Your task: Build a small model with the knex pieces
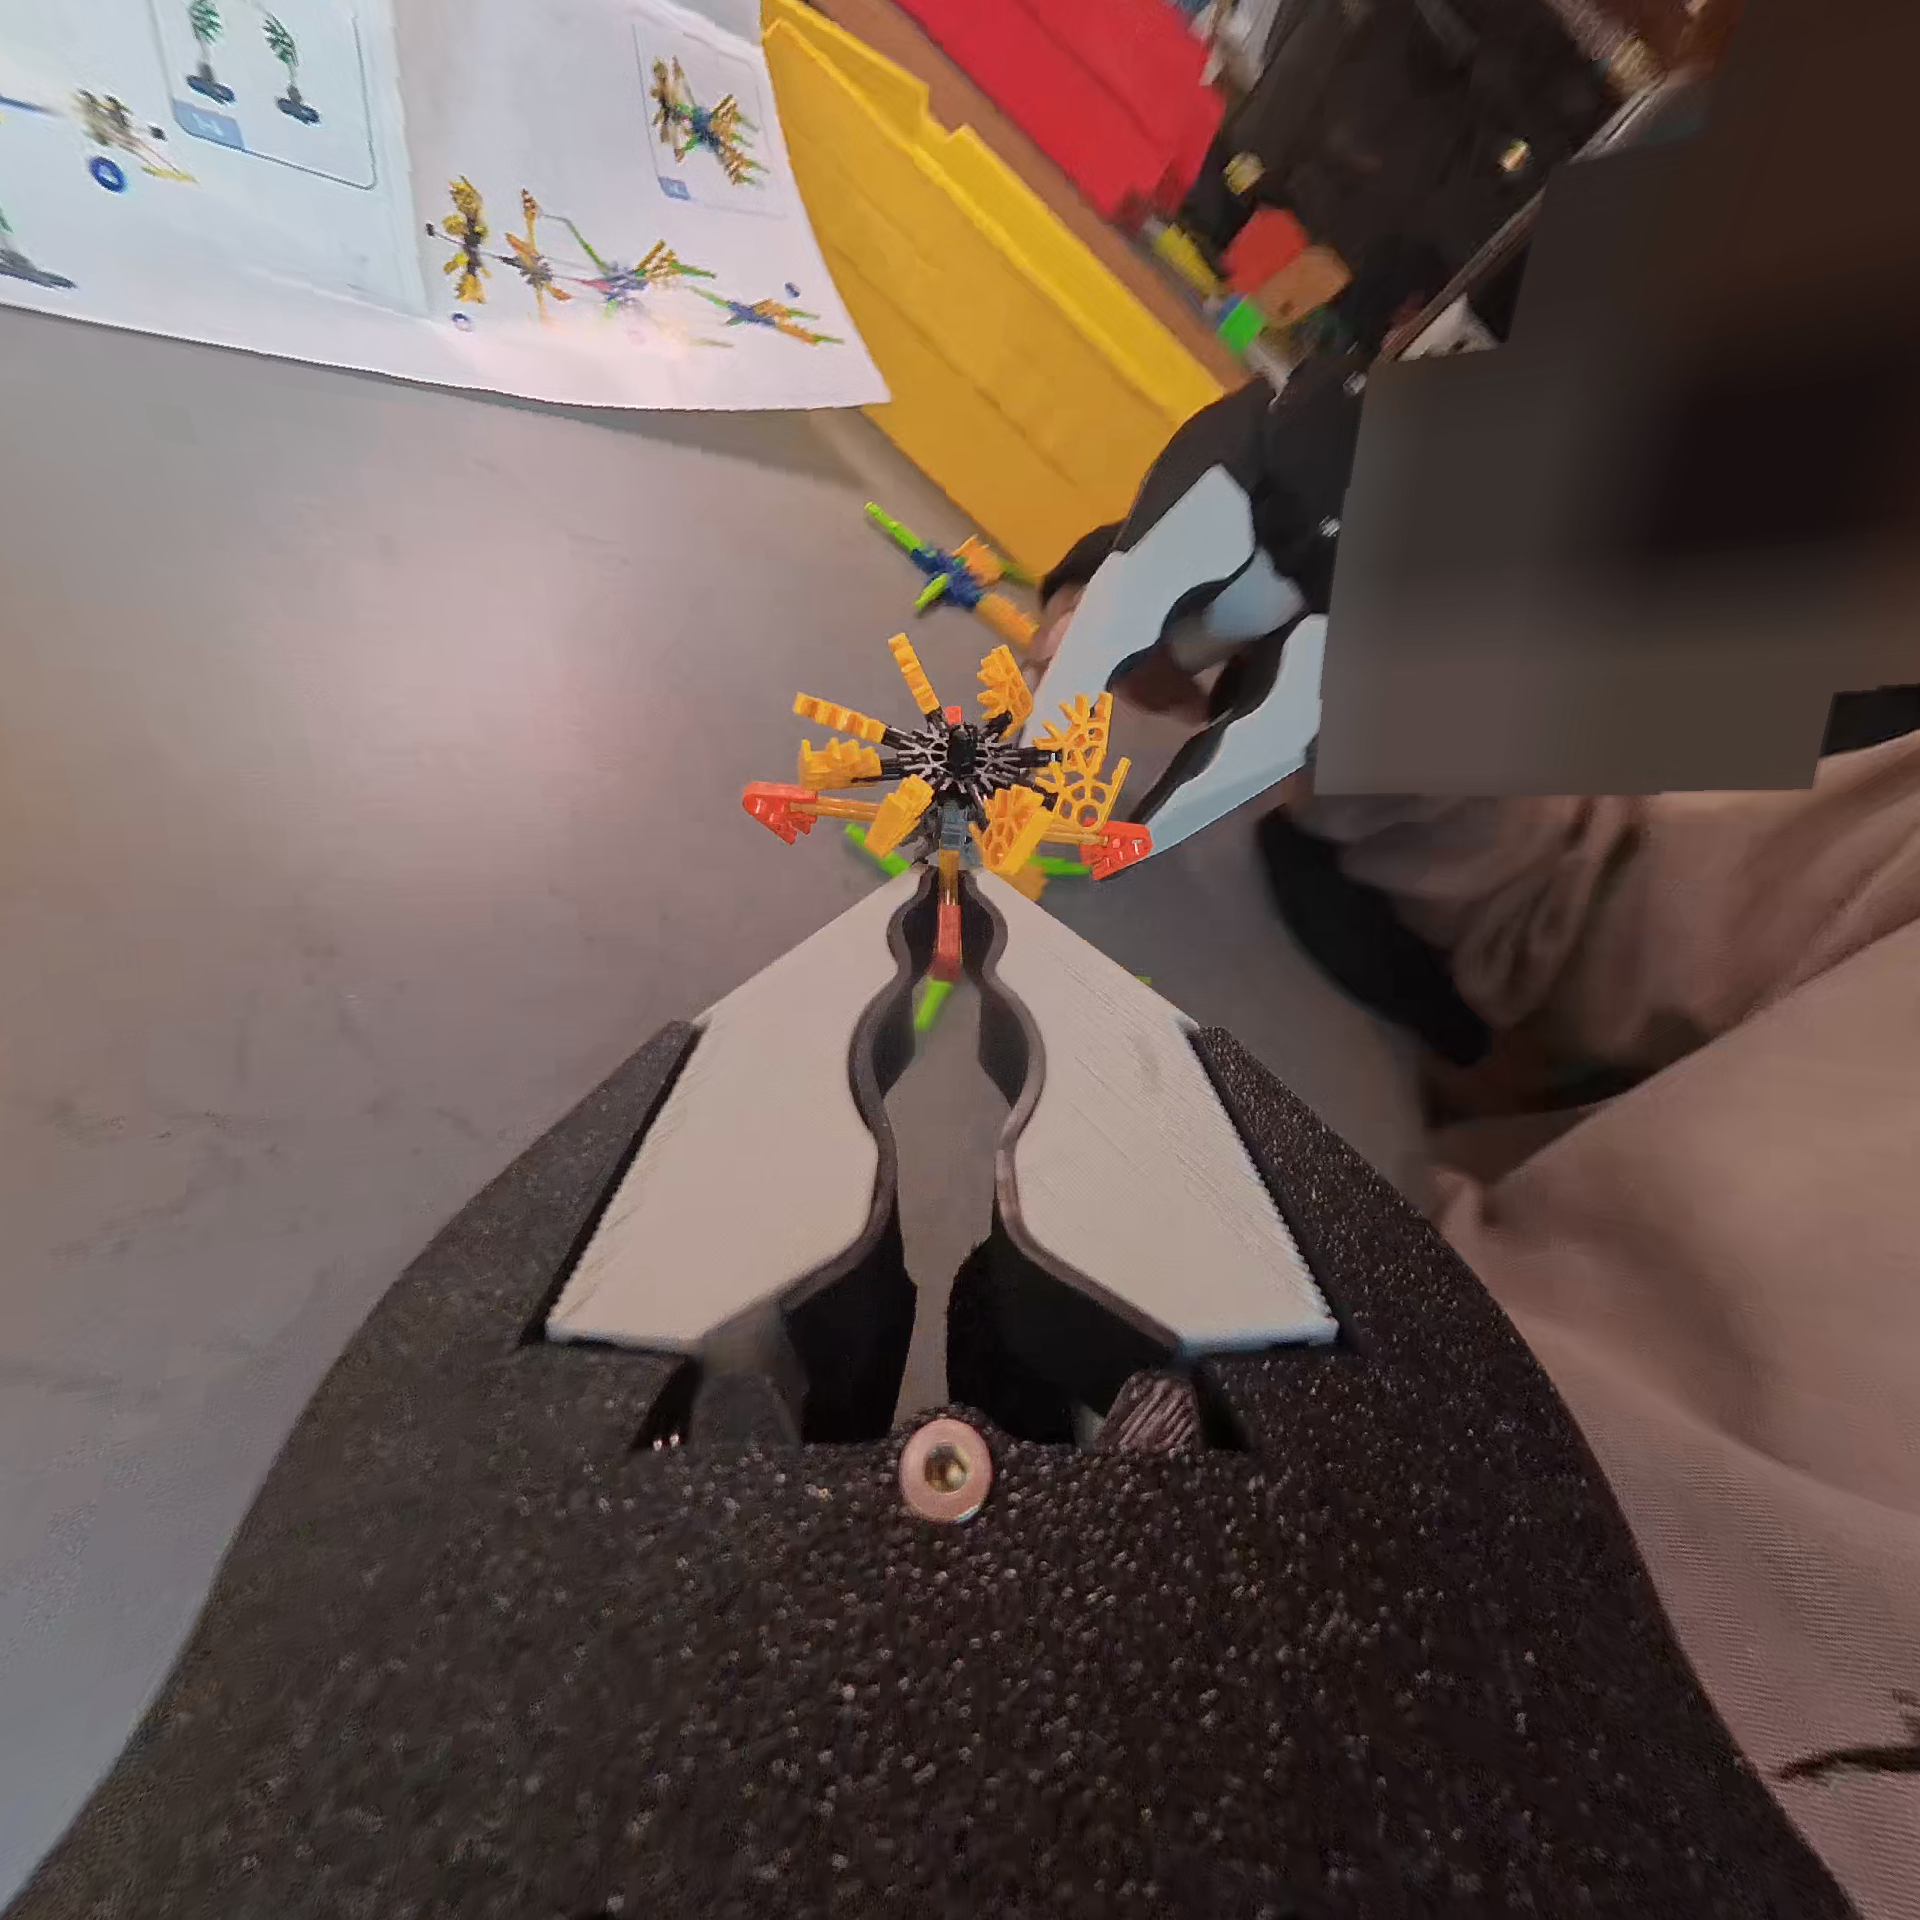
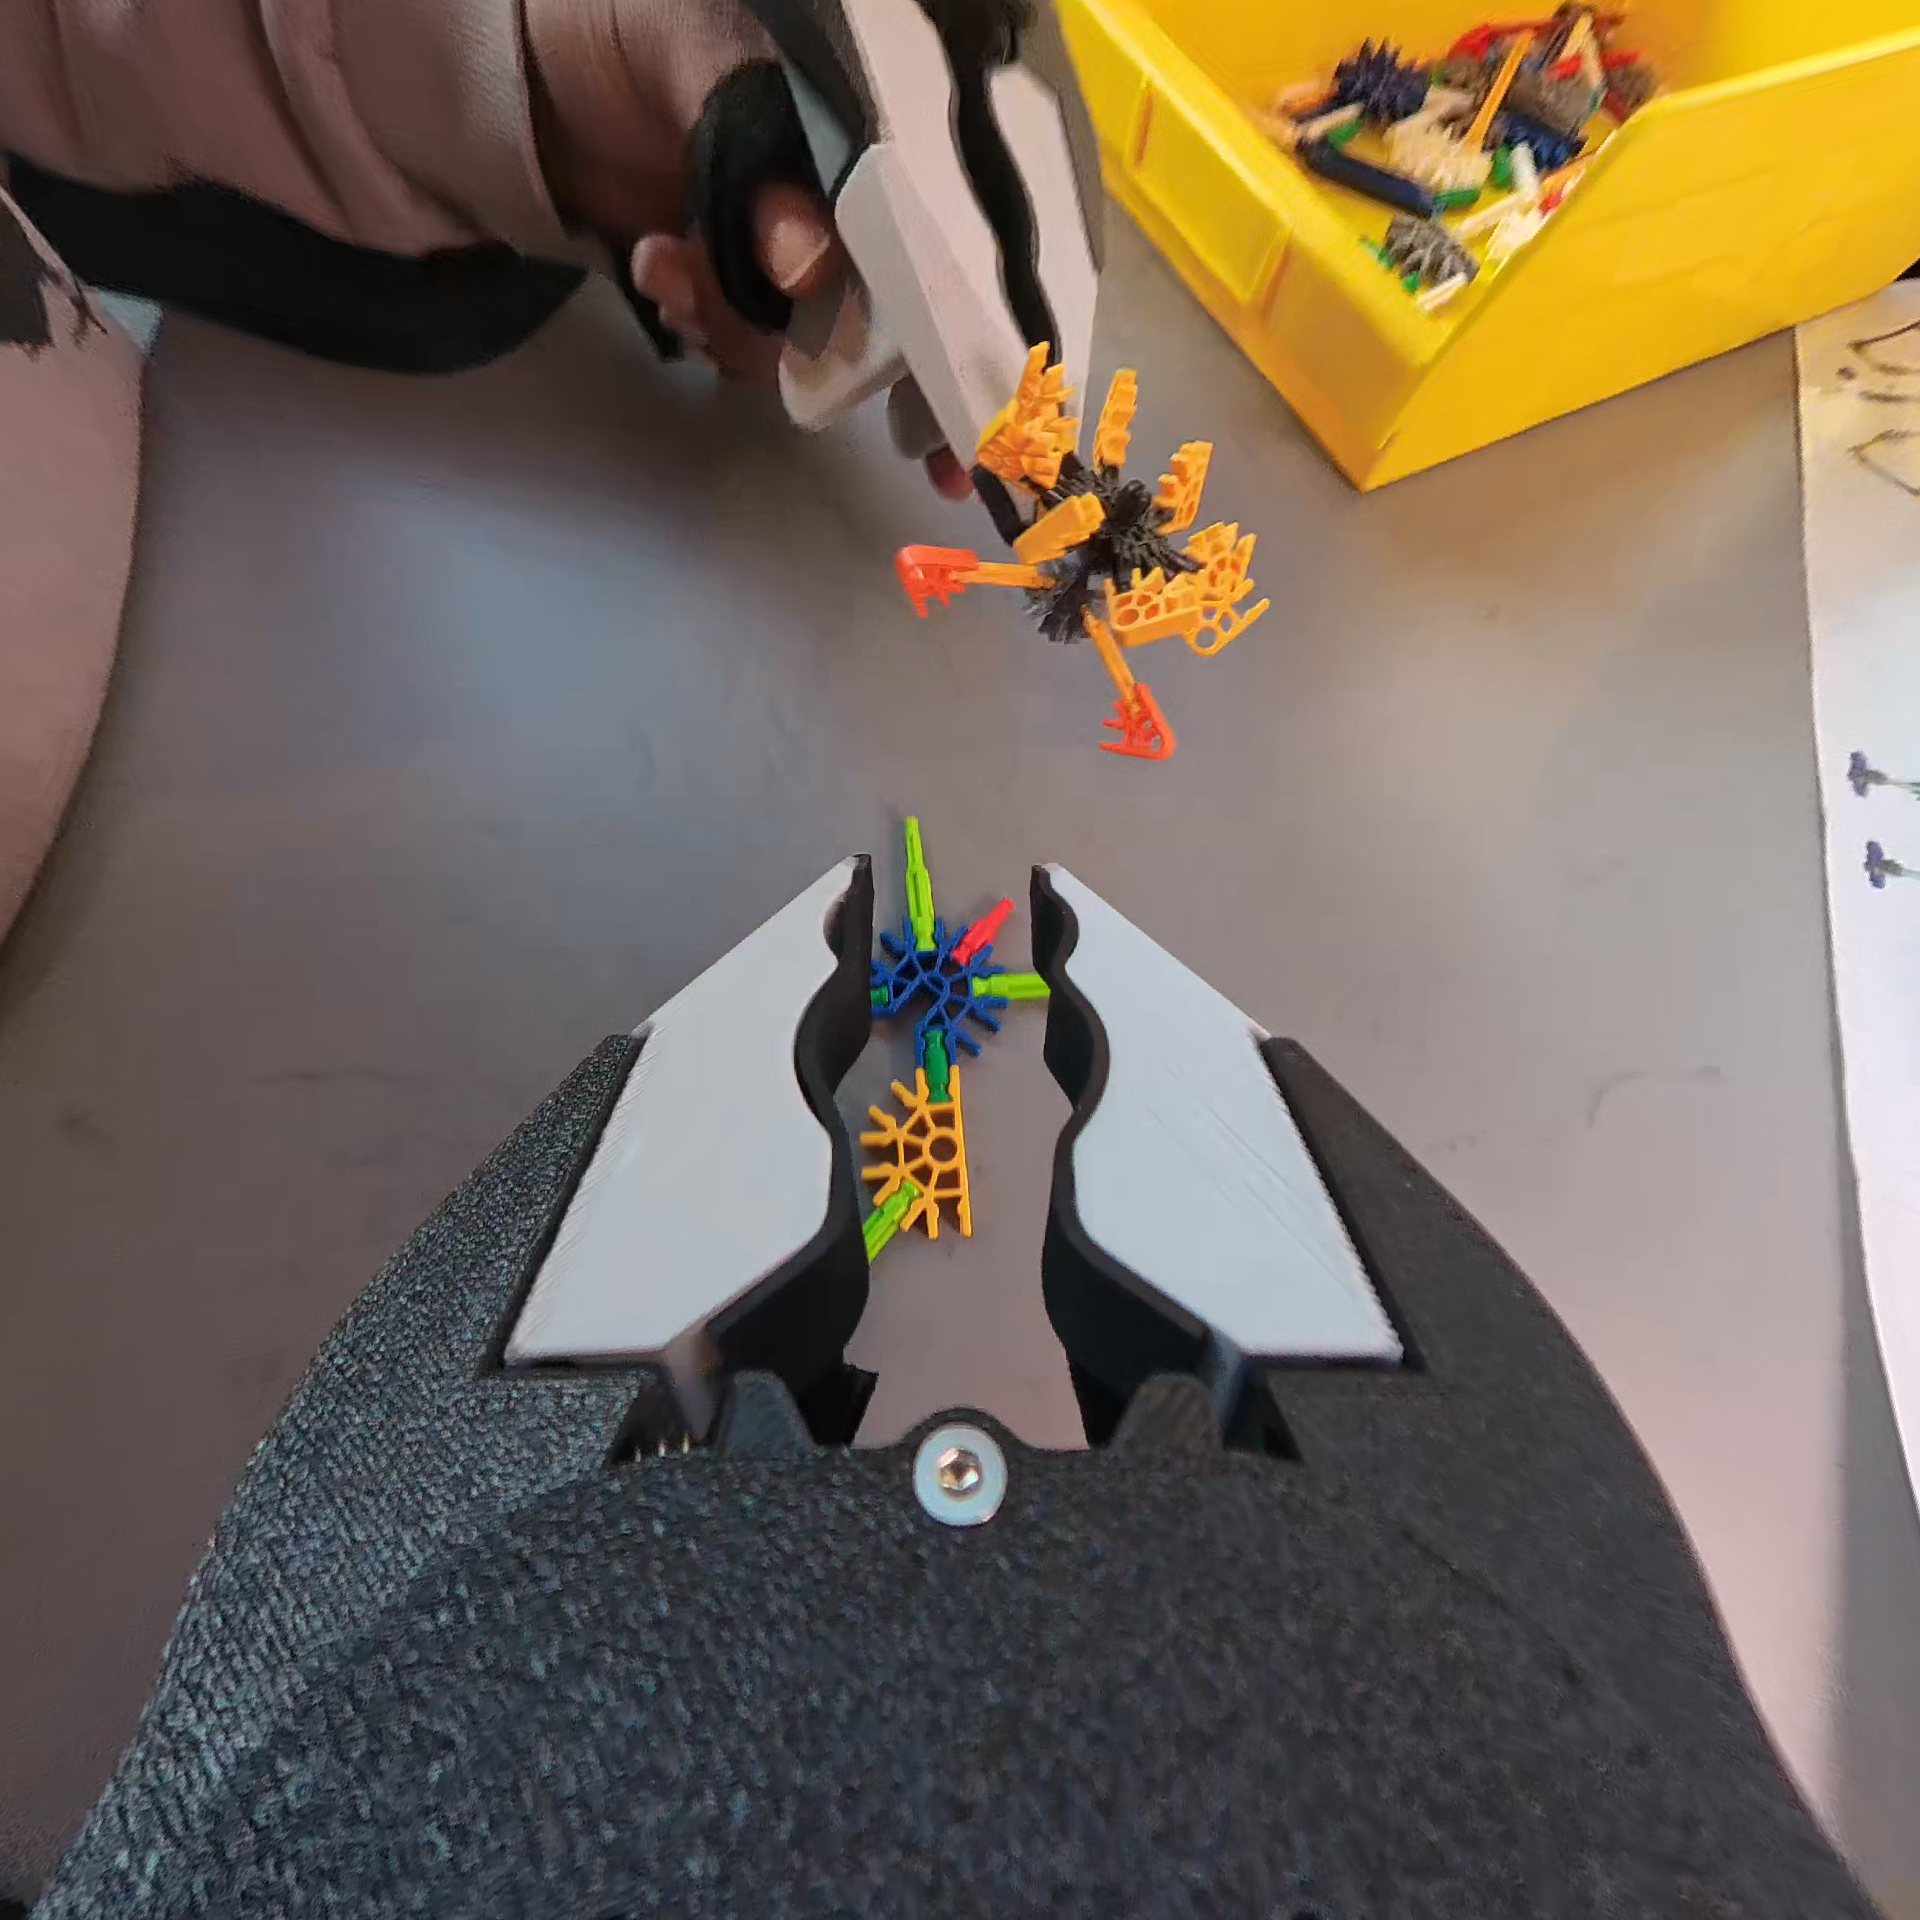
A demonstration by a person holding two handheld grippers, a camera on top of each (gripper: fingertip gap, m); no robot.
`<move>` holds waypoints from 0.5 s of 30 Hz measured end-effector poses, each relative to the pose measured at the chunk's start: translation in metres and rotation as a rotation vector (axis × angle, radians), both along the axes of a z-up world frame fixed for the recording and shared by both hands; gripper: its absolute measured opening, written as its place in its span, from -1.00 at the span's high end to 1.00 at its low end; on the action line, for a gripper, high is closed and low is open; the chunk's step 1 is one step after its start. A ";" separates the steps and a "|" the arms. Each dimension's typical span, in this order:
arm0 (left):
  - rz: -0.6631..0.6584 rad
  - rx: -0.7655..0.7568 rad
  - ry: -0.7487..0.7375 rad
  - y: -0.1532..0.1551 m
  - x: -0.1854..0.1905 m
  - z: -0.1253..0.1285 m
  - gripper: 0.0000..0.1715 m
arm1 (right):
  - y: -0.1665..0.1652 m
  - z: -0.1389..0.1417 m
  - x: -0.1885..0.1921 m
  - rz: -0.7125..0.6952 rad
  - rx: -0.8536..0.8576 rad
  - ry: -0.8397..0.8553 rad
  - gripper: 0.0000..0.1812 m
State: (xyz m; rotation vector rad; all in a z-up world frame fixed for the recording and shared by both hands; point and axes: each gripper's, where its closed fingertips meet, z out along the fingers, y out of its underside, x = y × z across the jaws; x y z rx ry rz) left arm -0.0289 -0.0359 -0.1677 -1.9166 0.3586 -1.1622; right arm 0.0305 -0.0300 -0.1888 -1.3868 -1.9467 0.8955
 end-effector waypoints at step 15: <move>-0.080 -0.285 -0.826 -0.001 -0.003 0.051 0.97 | -0.011 0.062 -0.040 -0.106 -0.215 0.374 0.90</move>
